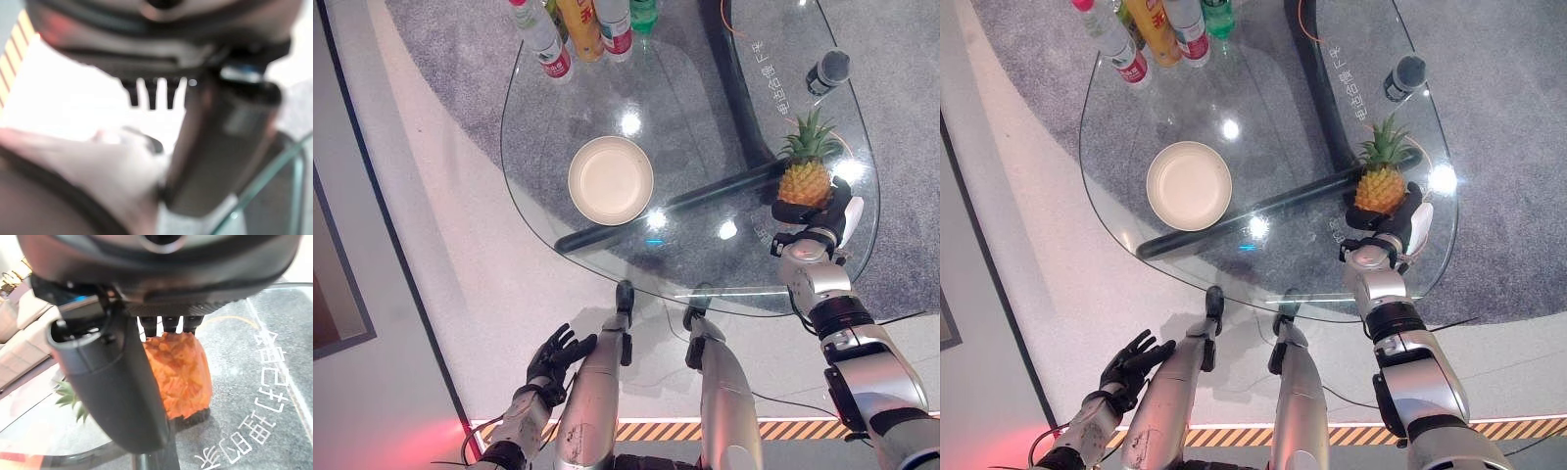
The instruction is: Pick up the fruit to the plate
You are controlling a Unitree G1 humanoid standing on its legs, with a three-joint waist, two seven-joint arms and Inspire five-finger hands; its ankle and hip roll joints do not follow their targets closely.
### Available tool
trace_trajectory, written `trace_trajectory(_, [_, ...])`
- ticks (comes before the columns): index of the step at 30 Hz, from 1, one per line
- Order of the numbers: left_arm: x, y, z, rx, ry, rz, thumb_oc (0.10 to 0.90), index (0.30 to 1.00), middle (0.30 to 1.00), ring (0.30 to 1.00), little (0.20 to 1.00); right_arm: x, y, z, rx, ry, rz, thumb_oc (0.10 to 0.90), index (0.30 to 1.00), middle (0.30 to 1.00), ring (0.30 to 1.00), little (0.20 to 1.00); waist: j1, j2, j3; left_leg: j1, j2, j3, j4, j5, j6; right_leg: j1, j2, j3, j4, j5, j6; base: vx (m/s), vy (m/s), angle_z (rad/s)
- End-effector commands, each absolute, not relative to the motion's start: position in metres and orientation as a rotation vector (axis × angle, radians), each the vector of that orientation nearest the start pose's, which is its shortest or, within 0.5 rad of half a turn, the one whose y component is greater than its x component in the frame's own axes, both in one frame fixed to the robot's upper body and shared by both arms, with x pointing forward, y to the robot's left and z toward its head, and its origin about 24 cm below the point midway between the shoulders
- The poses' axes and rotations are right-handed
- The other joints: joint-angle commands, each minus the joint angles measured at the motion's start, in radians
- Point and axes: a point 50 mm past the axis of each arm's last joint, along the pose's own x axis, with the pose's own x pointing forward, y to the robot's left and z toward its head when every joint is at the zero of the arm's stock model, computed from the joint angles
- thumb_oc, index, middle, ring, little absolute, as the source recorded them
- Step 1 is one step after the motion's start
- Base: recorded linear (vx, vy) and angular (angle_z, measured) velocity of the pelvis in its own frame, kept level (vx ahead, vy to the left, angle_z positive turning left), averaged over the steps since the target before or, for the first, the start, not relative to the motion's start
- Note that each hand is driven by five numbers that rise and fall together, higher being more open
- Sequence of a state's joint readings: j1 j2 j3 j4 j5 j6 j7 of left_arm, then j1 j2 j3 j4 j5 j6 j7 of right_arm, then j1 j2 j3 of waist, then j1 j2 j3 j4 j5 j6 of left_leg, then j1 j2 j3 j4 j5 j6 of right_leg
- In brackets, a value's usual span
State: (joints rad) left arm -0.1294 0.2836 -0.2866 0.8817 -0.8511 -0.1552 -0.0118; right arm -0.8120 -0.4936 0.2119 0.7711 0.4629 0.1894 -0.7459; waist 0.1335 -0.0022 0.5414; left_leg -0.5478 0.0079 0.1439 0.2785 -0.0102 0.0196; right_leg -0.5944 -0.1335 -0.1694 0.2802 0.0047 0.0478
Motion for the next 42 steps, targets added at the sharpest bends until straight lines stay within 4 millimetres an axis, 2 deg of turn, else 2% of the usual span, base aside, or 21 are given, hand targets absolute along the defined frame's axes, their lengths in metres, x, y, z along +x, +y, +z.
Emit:
trace_trajectory(1, [0.2, 0.207, -0.103, -0.38, 0.632, 0.185, 0.8, 0.9, 0.9, 0.9, 0.9, 0.372, -0.278, 0.161, -0.213, 0.023, -0.829, 0.8, 0.9, 0.9, 0.9, 0.9, 0.017, 0.044, -0.021, -0.01, -0.062, -0.015, -0.005, -0.043, -0.012, -0.012, 0.03, -0.07, 0.066, -0.012, 0.025, 0.0, 0.003, 0.07])
trace_trajectory(9, [0.199, 0.209, -0.104, -0.382, 0.635, 0.177, 0.8, 0.9, 0.9, 0.9, 0.9, 0.377, -0.277, 0.169, -0.18, 0.025, -0.822, 0.8, 0.9, 0.9, 0.9, 0.9, 0.026, 0.054, -0.021, -0.016, -0.066, -0.019, -0.001, -0.042, -0.013, -0.019, 0.026, -0.074, 0.073, -0.014, 0.023, 0.0, 0.005, 0.05])
trace_trajectory(15, [0.201, 0.208, -0.102, -0.384, 0.618, 0.165, 0.8, 0.9, 0.9, 0.9, 0.9, 0.378, -0.281, 0.161, -0.163, 0.118, -0.803, 0.8, 0.9, 0.9, 0.9, 0.9, 0.033, 0.054, -0.021, -0.021, -0.067, -0.025, 0.001, -0.041, -0.013, -0.022, 0.025, -0.077, 0.072, -0.013, 0.021, 0.0, 0.0, 0.0])
trace_trajectory(16, [0.201, 0.208, -0.101, -0.384, 0.616, 0.168, 0.8, 0.9, 0.9, 0.9, 0.9, 0.378, -0.282, 0.159, -0.163, 0.133, -0.8, 0.55, 0.686, 0.686, 0.686, 0.65, 0.034, 0.054, -0.021, -0.022, -0.068, -0.025, 0.001, -0.041, -0.013, -0.022, 0.025, -0.077, 0.072, -0.013, 0.021, 0.0, 0.0, 0.0])
trace_trajectory(17, [0.201, 0.208, -0.101, -0.382, 0.616, 0.169, 0.8, 0.9, 0.9, 0.9, 0.9, 0.378, -0.283, 0.157, -0.165, 0.152, -0.795, 0.454, 0.604, 0.604, 0.604, 0.554, 0.036, 0.054, -0.021, -0.023, -0.068, -0.027, 0.003, -0.041, -0.012, -0.023, 0.025, -0.078, 0.072, -0.013, 0.021, 0.0, 0.0, 0.0])
trace_trajectory(18, [0.201, 0.209, -0.101, -0.38, 0.617, 0.17, 0.8, 0.9, 0.9, 0.9, 0.9, 0.378, -0.284, 0.156, -0.164, 0.165, -0.793, 0.1, 0.3, 0.3, 0.3, 0.2, 0.037, 0.054, -0.021, -0.025, -0.068, -0.028, 0.003, -0.041, -0.012, -0.023, 0.025, -0.079, 0.072, -0.013, 0.02, 0.0, 0.0, 0.0])
trace_trajectory(31, [0.201, 0.211, -0.1, -0.383, 0.596, 0.159, 0.8, 0.9, 0.9, 0.9, 0.9, 0.379, -0.288, 0.154, -0.206, 0.221, -0.756, 0.1, 0.3, 0.3, 0.3, 0.2, 0.045, 0.057, -0.021, -0.031, -0.071, -0.034, 0.01, -0.04, -0.014, -0.026, 0.025, -0.083, 0.076, -0.015, 0.016, 0.0, 0.0, 0.0])
trace_trajectory(42, [0.217, 0.215, -0.082, -0.401, 0.469, 0.169, 0.8, 0.9, 0.9, 0.9, 0.9, 0.38, -0.28, 0.154, -0.2, 0.179, -0.701, 0.1, 0.3, 0.3, 0.3, 0.2, 0.039, 0.055, -0.021, 0.001, -0.068, -0.028, 0.005, -0.042, -0.013, -0.001, 0.029, -0.079, 0.081, -0.023, 0.017, 0.0, 0.0, 0.0])
